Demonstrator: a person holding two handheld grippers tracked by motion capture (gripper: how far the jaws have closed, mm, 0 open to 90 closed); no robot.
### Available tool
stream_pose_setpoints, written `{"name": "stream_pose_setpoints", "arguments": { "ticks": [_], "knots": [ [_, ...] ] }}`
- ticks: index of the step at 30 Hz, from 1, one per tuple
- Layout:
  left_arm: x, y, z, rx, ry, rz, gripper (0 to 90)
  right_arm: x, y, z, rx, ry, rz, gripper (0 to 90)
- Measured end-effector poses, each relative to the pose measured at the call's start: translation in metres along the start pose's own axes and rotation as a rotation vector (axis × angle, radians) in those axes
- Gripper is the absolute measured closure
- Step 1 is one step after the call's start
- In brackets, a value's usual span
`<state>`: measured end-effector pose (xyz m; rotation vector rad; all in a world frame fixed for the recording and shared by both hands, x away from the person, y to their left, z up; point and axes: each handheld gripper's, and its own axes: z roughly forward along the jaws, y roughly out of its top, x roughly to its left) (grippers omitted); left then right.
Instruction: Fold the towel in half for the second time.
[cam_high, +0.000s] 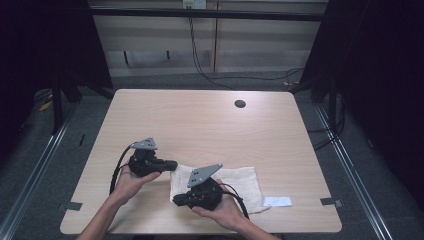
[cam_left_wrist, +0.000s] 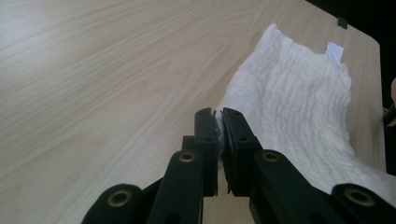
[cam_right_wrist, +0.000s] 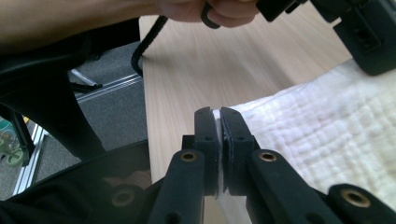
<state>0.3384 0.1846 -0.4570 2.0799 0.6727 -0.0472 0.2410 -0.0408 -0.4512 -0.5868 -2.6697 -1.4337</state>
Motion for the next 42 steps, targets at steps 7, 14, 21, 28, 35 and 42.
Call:
{"name": "stream_pose_setpoints", "arguments": {
  "ticks": [7,14,21,28,35,42],
  "knots": [
    [0.006,0.003,-0.016,-0.023,0.006,-0.012,85.5,0.0,0.014,-0.001,-0.032,0.001,-0.007,86.4],
    [0.013,0.002,-0.029,-0.033,0.034,-0.039,85.6,0.0,0.03,0.005,-0.08,0.014,-0.003,86.5],
    [0.015,0.008,-0.043,-0.028,0.072,-0.012,85.6,0.002,0.044,0.014,-0.103,0.031,-0.015,86.5],
    [0.022,0.007,-0.063,-0.066,0.092,-0.035,85.6,0.001,0.055,0.016,-0.131,0.03,-0.017,86.5],
    [0.025,0.012,-0.083,-0.086,0.116,-0.052,85.7,0.001,0.069,0.016,-0.172,0.033,-0.028,86.5],
    [0.026,0.013,-0.081,-0.082,0.097,-0.071,85.3,0.003,0.072,0.016,-0.205,0.047,-0.029,86.5]
  ]
}}
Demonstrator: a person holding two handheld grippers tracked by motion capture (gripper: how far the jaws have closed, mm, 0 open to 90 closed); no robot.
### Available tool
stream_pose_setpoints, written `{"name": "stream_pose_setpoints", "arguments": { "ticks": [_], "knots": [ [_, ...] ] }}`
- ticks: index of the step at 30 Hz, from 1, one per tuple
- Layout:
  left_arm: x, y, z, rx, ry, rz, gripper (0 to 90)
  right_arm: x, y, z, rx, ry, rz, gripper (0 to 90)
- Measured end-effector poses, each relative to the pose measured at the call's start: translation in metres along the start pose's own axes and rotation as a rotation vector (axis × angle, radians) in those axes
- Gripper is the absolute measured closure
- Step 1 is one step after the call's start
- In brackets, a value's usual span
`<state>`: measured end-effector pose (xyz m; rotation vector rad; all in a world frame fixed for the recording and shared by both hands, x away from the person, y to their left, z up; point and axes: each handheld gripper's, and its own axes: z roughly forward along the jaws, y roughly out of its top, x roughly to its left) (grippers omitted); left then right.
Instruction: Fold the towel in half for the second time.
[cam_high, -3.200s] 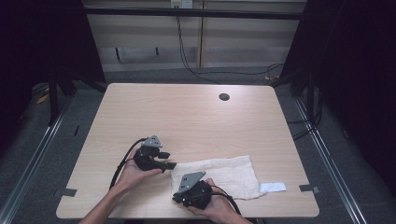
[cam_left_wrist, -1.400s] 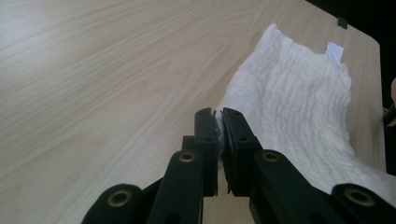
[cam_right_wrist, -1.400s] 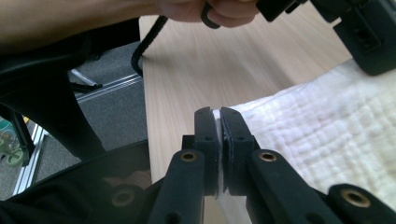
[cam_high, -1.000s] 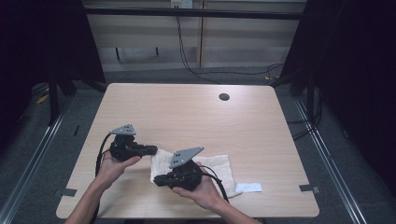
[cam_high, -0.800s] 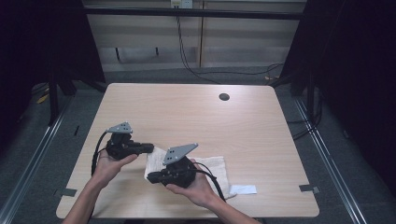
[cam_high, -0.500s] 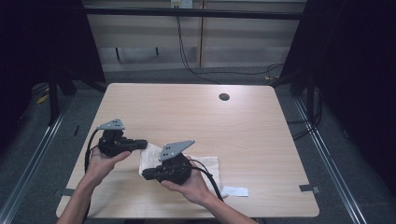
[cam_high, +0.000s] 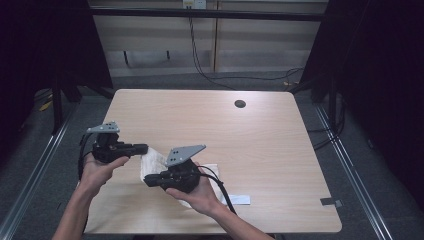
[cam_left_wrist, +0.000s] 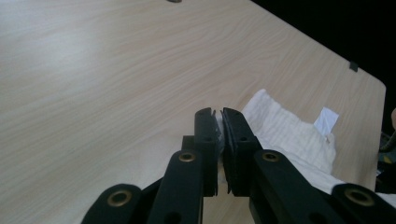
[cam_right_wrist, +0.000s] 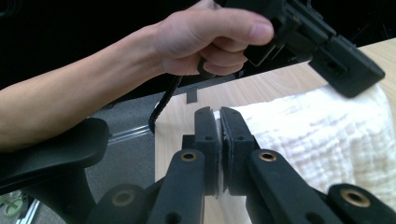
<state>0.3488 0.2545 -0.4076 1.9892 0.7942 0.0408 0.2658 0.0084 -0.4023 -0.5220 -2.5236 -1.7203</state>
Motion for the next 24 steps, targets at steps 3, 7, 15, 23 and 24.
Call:
{"name": "stream_pose_setpoints", "arguments": {
  "ticks": [3,7,15,23,24],
  "knots": [
    [-0.004,0.002,0.009,0.011,-0.009,0.009,85.3,-0.001,-0.004,-0.003,-0.002,-0.002,0.006,86.5],
    [-0.008,0.006,0.014,0.004,-0.03,0.012,85.3,0.001,-0.004,-0.01,-0.008,-0.009,-0.005,86.6],
    [-0.016,0.013,0.028,-0.002,-0.032,0.018,85.4,0.001,-0.003,-0.02,-0.008,-0.025,-0.019,86.5],
    [-0.023,0.018,0.055,0.042,-0.051,0.025,85.5,-0.005,-0.013,-0.035,-0.015,-0.058,0.009,86.5],
    [-0.026,0.019,0.058,0.043,-0.055,0.033,85.5,-0.005,-0.014,-0.038,-0.014,-0.061,0.009,86.5]
  ]
}}
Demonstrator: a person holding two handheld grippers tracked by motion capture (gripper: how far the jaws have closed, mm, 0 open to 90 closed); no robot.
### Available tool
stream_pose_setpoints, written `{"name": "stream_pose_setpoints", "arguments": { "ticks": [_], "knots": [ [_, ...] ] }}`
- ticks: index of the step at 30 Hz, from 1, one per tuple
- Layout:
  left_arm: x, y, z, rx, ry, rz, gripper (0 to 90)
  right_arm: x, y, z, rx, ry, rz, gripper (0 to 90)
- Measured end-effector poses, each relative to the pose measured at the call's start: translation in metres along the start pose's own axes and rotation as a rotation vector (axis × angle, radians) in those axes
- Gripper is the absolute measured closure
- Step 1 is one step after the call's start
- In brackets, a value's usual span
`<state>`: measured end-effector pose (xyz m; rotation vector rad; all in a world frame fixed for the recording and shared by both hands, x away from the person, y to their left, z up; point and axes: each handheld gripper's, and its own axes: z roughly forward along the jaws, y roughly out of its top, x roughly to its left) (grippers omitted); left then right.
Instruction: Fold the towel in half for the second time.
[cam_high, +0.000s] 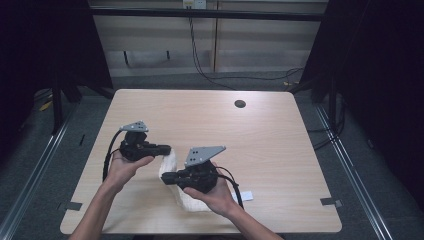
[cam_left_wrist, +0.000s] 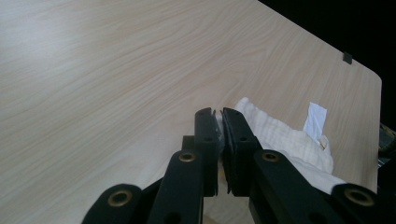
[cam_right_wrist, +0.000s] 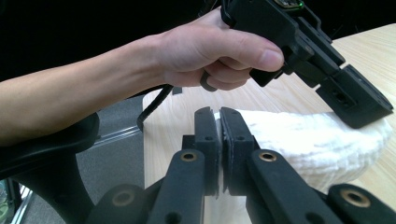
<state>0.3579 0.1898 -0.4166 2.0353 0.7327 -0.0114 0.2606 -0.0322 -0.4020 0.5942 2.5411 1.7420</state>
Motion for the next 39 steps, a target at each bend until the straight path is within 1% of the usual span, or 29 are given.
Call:
{"name": "stream_pose_setpoints", "arguments": {
  "ticks": [1,3,4,5,7,10,11,13,14,15,17,18,20,23,24,26,28,30,31,33,34,35,36,37,38,39],
  "knots": [
    [-0.002,0.001,0.003,0.0,-0.005,0.001,85.4,0.001,-0.001,-0.002,0.002,-0.007,-0.005,86.5],
    [-0.007,0.003,0.01,0.02,-0.019,0.015,85.5,0.002,-0.002,-0.007,0.005,-0.014,-0.01,86.5],
    [-0.01,0.004,0.014,0.017,-0.03,0.018,85.5,0.003,-0.003,-0.009,0.009,-0.017,-0.014,86.5],
    [-0.012,0.005,0.016,0.018,-0.033,0.02,85.5,0.004,-0.004,-0.012,0.014,-0.021,-0.015,86.5],
    [-0.016,0.008,0.022,0.031,-0.033,0.036,85.5,0.005,-0.008,-0.014,0.022,-0.025,-0.014,86.4],
    [-0.019,0.011,0.032,0.039,-0.038,0.038,85.5,0.004,-0.016,-0.018,0.041,-0.034,-0.006,86.5],
    [-0.02,0.011,0.035,0.049,-0.041,0.041,85.5,0.003,-0.019,-0.02,0.043,-0.039,0.001,86.5],
    [-0.022,0.012,0.043,0.06,-0.045,0.034,85.5,0.002,-0.023,-0.024,0.049,-0.047,0.012,86.5],
    [-0.022,0.013,0.047,0.069,-0.05,0.04,85.5,0.001,-0.025,-0.026,0.049,-0.054,0.014,86.5],
    [-0.023,0.012,0.05,0.069,-0.056,0.036,85.5,0.0,-0.027,-0.028,0.049,-0.054,0.013,86.5],
    [-0.023,0.009,0.057,0.081,-0.065,0.032,85.5,0.0,-0.03,-0.032,0.049,-0.062,0.015,86.5],
    [-0.023,0.007,0.061,0.085,-0.068,0.027,85.5,0.0,-0.032,-0.034,0.058,-0.07,0.007,86.4],
    [-0.024,0.004,0.068,0.092,-0.076,0.019,85.5,0.0,-0.036,-0.037,0.062,-0.08,0.014,86.5],
    [-0.024,0.001,0.077,0.108,-0.074,0.015,85.5,-0.001,-0.045,-0.039,0.077,-0.091,0.027,86.5],
    [-0.023,0.0,0.079,0.104,-0.069,0.011,85.5,-0.002,-0.047,-0.039,0.082,-0.096,0.032,86.5],
    [-0.023,-0.001,0.085,0.115,-0.058,0.003,85.5,-0.003,-0.051,-0.039,0.095,-0.118,0.053,86.4],
    [-0.023,-0.004,0.09,0.126,-0.058,0.009,85.5,-0.005,-0.055,-0.039,0.102,-0.128,0.065,86.4],
    [-0.024,-0.005,0.095,0.126,-0.056,0.0,85.5,-0.006,-0.059,-0.041,0.115,-0.136,0.068,86.4],
    [-0.023,-0.005,0.096,0.134,-0.058,0.004,85.5,-0.006,-0.061,-0.042,0.122,-0.14,0.07,86.4],
    [-0.023,-0.005,0.098,0.131,-0.062,0.005,85.4,-0.007,-0.064,-0.044,0.13,-0.148,0.068,86.2],
    [-0.024,-0.005,0.1,0.13,-0.061,-0.001,85.4,-0.006,-0.066,-0.045,0.143,-0.154,0.063,86.1],
    [-0.024,-0.005,0.102,0.138,-0.047,0.006,85.3,-0.005,-0.068,-0.044,0.175,-0.163,0.04,86.1],
    [-0.024,-0.006,0.104,0.136,-0.051,0.001,85.2,-0.003,-0.07,-0.044,0.2,-0.185,0.018,86.0],
    [-0.024,-0.007,0.107,0.139,-0.061,-0.001,85.1,-0.003,-0.073,-0.044,0.214,-0.185,0.017,86.0],
    [-0.025,-0.008,0.109,0.136,-0.056,0.003,85.1,-0.004,-0.076,-0.044,0.226,-0.183,0.021,85.9],
    [-0.025,-0.008,0.111,0.146,-0.053,0.005,85.1,-0.005,-0.079,-0.044,0.235,-0.186,0.025,85.9]
  ]
}}
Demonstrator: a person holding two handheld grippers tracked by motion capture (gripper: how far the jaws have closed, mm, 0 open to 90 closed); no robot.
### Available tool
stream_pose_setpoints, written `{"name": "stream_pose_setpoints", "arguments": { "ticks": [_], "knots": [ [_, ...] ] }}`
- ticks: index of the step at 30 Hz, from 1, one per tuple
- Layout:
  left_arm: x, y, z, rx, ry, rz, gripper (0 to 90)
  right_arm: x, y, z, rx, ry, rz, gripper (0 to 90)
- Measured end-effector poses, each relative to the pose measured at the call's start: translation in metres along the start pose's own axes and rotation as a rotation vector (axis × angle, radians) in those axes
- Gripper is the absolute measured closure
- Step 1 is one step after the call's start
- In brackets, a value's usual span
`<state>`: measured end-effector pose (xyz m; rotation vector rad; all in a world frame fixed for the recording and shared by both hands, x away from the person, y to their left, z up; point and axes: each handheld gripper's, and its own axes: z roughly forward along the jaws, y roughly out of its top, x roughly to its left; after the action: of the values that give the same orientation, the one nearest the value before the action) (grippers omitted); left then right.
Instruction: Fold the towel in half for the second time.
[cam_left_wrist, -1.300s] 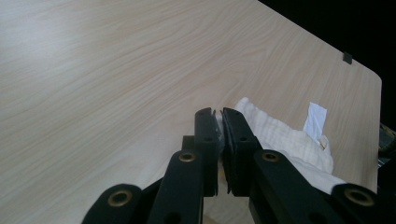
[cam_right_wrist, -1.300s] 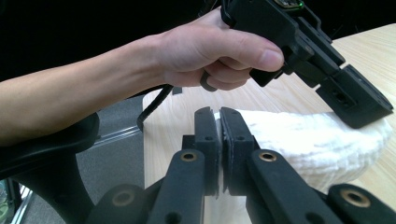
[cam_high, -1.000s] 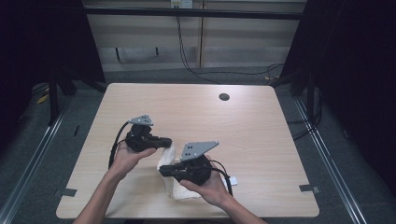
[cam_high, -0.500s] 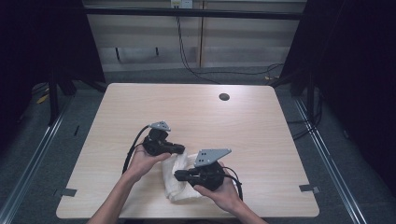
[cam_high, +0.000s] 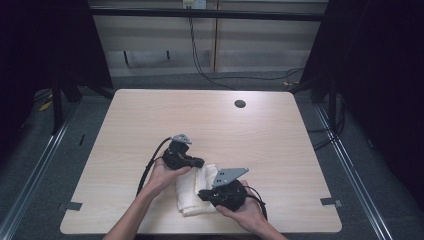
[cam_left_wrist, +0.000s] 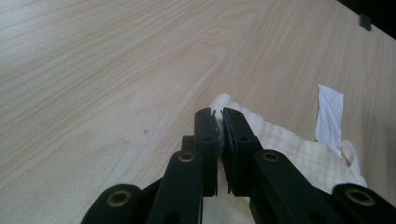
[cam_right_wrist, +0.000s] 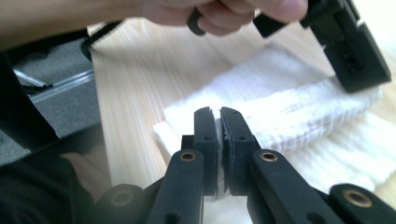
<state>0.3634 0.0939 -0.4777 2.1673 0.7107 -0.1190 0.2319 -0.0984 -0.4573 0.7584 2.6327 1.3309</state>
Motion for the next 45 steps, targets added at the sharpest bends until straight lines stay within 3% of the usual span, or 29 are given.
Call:
{"name": "stream_pose_setpoints", "arguments": {
  "ticks": [14,17,22,24,28,31,35,42,45],
  "knots": [
    [0.005,0.002,0.021,-0.004,-0.04,-0.034,76.9,-0.021,-0.029,0.001,0.071,-0.008,0.052,78.4],
    [0.004,0.004,0.026,-0.006,-0.058,-0.034,68.3,-0.026,-0.035,0.001,0.074,-0.022,0.071,76.1],
    [0.001,0.007,0.028,-0.02,-0.06,-0.02,62.9,-0.03,-0.041,-0.001,0.085,-0.034,0.093,71.1],
    [0.0,0.008,0.026,-0.026,-0.061,-0.019,59.3,-0.03,-0.041,-0.005,0.062,-0.038,0.092,70.7],
    [-0.006,0.012,0.022,-0.036,-0.046,0.02,56.8,-0.033,-0.04,-0.017,0.028,-0.048,0.11,65.7],
    [-0.011,0.016,0.018,-0.038,-0.031,0.04,49.9,-0.039,-0.043,-0.022,0.02,-0.066,0.126,61.5],
    [-0.019,0.018,0.011,-0.09,-0.021,0.086,49.8,-0.042,-0.044,-0.027,0.001,-0.071,0.135,57.5],
    [-0.026,0.012,-0.007,-0.081,0.006,0.125,51.5,-0.052,-0.044,-0.035,-0.005,-0.098,0.148,59.5],
    [-0.031,0.008,-0.015,-0.047,0.034,0.129,53.1,-0.054,-0.043,-0.039,0.008,-0.096,0.145,58.9]
  ]
}}
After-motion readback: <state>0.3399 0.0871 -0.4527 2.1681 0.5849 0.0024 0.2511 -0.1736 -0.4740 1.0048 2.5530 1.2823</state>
